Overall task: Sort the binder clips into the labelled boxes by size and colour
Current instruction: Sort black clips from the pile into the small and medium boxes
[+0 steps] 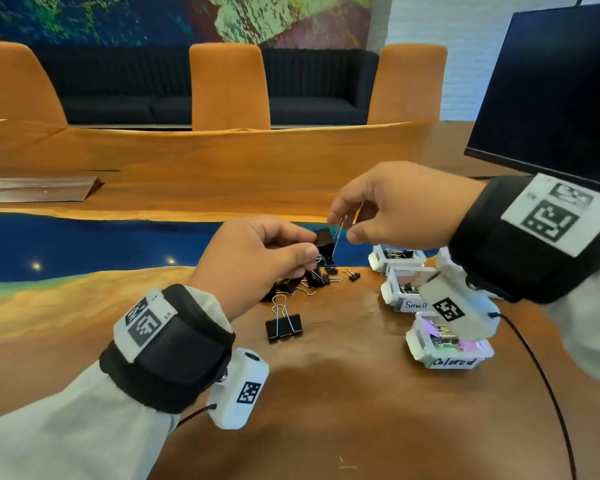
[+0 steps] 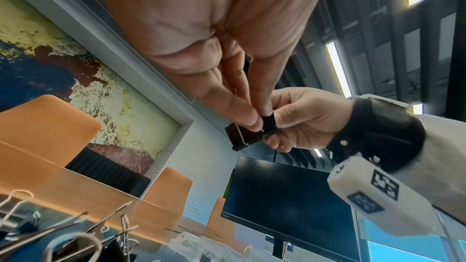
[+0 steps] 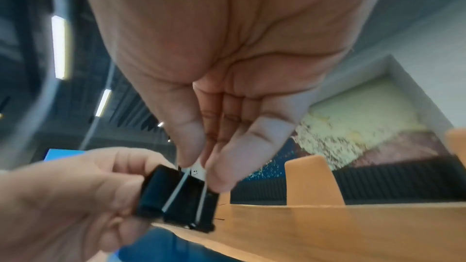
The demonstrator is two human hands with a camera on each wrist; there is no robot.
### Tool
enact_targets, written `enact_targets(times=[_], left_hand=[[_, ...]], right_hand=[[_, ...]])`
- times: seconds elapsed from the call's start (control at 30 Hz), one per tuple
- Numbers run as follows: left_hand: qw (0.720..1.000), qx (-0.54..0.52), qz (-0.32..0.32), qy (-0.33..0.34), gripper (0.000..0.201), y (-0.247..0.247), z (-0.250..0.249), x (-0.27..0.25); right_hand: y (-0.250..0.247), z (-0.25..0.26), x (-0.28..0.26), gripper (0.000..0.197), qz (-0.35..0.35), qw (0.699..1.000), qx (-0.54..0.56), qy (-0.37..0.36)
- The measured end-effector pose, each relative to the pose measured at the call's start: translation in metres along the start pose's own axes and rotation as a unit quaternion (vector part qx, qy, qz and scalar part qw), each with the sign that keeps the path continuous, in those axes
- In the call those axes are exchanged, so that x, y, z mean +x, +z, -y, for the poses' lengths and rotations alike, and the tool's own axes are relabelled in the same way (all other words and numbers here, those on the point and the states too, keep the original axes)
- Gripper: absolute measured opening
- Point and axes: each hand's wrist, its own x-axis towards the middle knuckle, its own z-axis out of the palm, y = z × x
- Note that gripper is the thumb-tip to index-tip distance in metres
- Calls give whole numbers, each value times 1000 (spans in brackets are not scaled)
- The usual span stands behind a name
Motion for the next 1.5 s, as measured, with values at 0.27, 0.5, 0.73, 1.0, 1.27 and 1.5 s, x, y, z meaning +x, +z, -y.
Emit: enact_targets(times=[0.27, 0.5, 0.73, 1.0, 1.27, 1.5], left_hand=[[972, -221, -55, -62, 21, -4, 3, -4], [944, -315, -40, -84, 35, 1, 3, -8], [950, -280, -12, -137, 26, 3, 9, -8], [989, -79, 35, -124, 19, 3, 21, -12], [998, 65, 0, -24, 10, 9, 18, -17], [986, -54, 160, -3, 41, -6, 18, -4]], right_hand=[[38, 6, -23, 14, -169, 983, 51, 43], [78, 21, -36, 27, -218, 974, 15, 59], [89, 13, -33, 31, -289, 956, 27, 53], [97, 4, -36, 32, -253, 959, 46, 116], [98, 10, -38, 27, -248, 958, 104, 96], [95, 16, -46, 20, -108, 956, 273, 5]])
